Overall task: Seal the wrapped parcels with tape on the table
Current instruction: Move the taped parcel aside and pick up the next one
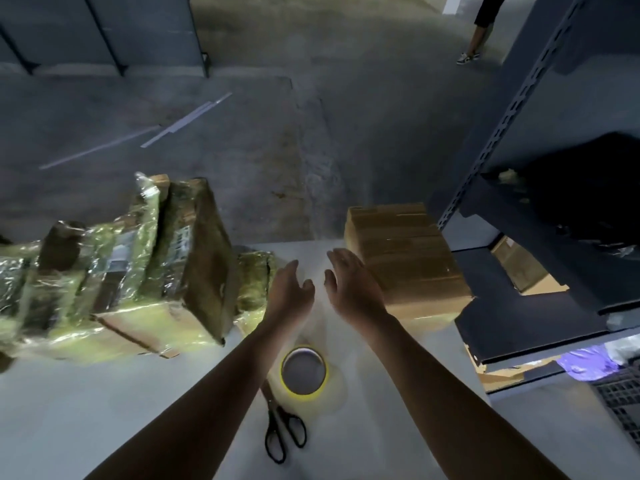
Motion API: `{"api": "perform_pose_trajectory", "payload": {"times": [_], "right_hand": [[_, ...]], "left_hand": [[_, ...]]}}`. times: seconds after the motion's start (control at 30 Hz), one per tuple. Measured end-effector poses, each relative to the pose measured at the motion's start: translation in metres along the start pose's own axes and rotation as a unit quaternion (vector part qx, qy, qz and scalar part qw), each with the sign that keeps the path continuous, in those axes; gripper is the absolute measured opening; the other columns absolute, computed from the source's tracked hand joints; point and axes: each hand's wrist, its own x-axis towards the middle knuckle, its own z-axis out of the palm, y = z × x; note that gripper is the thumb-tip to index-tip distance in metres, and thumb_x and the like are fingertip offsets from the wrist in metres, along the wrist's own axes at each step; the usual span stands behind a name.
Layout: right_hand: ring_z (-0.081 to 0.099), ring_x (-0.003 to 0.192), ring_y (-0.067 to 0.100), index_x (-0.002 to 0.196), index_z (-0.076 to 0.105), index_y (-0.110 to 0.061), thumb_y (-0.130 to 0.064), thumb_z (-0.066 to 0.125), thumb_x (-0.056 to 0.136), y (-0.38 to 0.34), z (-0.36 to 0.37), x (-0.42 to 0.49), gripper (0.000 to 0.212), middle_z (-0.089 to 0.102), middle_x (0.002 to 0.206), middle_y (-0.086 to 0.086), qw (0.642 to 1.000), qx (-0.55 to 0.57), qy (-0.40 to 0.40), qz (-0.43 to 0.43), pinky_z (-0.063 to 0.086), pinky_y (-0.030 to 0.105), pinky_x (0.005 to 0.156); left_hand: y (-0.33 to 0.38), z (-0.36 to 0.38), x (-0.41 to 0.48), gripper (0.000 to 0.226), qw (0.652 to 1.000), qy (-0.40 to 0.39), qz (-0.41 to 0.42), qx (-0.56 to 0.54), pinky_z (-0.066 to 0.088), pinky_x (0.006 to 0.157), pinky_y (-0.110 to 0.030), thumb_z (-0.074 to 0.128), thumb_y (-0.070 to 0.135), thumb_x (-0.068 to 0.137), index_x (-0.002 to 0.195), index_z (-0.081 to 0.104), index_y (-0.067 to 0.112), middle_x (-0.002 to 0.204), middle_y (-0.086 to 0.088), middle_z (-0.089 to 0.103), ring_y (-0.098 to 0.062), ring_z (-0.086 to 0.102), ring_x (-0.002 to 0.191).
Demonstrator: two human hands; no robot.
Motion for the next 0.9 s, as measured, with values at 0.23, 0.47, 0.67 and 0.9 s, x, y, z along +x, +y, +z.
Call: {"api": "perform_pose_trajectory", "payload": {"times": [0.23,0.47,0.67,0.9], "right_hand": [[0.046,0.129,0.030,0.139,0.045,-0.002,-0.023,0.048,0.098,-0.050,0.060,0.007,0.045,0.048,0.140,0.018,0.991,0.066,-0.089,0.068,0.037,0.036,0.106],[0.057,0.093,0.027,0.118,0.052,-0.011,-0.041,0.040,0.097,-0.071,0.093,0.014,0.038,0.061,0.107,0.009,0.933,0.189,-0.206,0.224,0.043,0.032,0.071],[0.058,0.085,0.024,0.105,0.053,-0.012,-0.051,0.046,0.094,-0.066,0.080,0.009,0.041,0.055,0.088,0.001,0.912,0.256,-0.174,0.270,0.057,0.042,0.076],[0.063,0.088,0.030,0.100,0.054,-0.007,-0.040,0.051,0.096,-0.052,0.050,-0.022,0.034,0.058,0.083,0.002,0.942,0.243,-0.137,0.189,0.055,0.045,0.075]], "left_hand": [[-0.059,-0.035,-0.003,0.050,0.996,0.042,0.004,0.082,0.032,0.109,-0.038,0.050,0.012,0.086,0.136,0.046,0.013,0.141,-0.012,0.044,-0.030,0.039,0.131],[-0.097,-0.042,0.000,0.061,0.992,-0.086,-0.093,-0.016,0.043,0.090,-0.030,0.054,0.011,0.085,0.142,0.034,0.015,0.133,-0.012,0.047,-0.029,0.049,0.119],[-0.092,-0.049,-0.003,0.057,0.984,-0.032,-0.141,-0.103,0.051,0.091,-0.041,0.058,0.027,0.085,0.135,0.038,0.007,0.126,-0.015,0.054,-0.029,0.057,0.110],[-0.063,-0.056,-0.021,0.110,0.980,-0.082,-0.173,-0.058,0.058,0.080,-0.044,0.056,0.079,0.066,0.145,0.027,0.008,0.129,-0.013,0.054,-0.029,0.059,0.108]]}}
